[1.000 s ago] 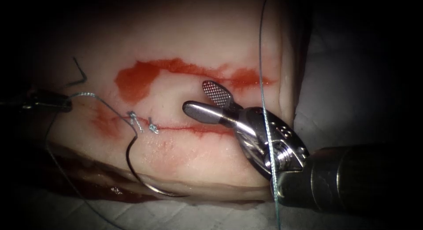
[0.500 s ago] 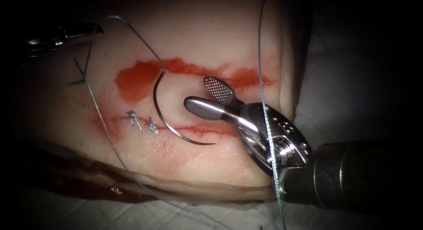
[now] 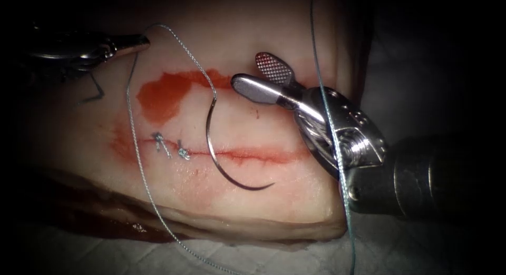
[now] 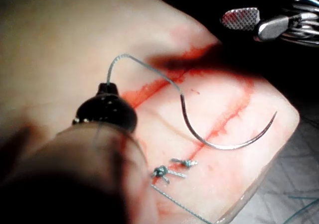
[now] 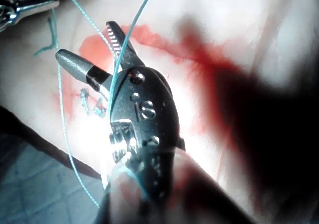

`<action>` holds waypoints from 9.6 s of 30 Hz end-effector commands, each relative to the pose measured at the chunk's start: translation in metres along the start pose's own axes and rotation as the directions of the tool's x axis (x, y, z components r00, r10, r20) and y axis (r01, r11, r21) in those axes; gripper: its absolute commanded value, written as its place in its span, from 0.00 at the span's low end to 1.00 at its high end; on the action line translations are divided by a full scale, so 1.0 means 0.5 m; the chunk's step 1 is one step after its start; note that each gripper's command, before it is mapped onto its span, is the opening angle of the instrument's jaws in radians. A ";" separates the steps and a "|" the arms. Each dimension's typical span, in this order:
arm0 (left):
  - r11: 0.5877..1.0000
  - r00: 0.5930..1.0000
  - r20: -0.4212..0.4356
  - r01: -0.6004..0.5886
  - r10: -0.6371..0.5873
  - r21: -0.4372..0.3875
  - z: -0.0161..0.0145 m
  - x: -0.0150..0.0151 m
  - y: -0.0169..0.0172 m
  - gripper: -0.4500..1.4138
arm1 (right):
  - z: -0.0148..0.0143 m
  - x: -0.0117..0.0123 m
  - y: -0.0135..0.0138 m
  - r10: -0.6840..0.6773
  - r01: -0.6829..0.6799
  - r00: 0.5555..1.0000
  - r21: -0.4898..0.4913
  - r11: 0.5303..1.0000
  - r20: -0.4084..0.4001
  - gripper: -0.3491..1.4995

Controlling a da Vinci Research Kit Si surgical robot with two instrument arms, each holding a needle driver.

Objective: Wound Closure

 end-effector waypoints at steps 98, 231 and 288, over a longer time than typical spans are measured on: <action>0.016 0.008 -0.044 0.982 -0.999 -0.189 0.0134 0.0152 -0.0316 0.50 | -0.0051 -0.0117 -0.0007 -0.303 0.296 0.953 0.215 0.931 0.000 0.74; 0.523 0.928 -0.246 0.361 -0.279 0.772 0.0117 0.0101 -0.0318 0.00 | -0.0004 0.0119 0.0011 -0.084 0.055 0.994 -0.366 0.929 -0.064 0.00; 0.713 0.939 -0.074 0.305 -0.336 0.631 -0.0259 -0.0119 -0.0168 0.69 | 0.0039 0.0026 -0.0026 -0.715 0.753 0.624 0.002 0.658 0.317 0.00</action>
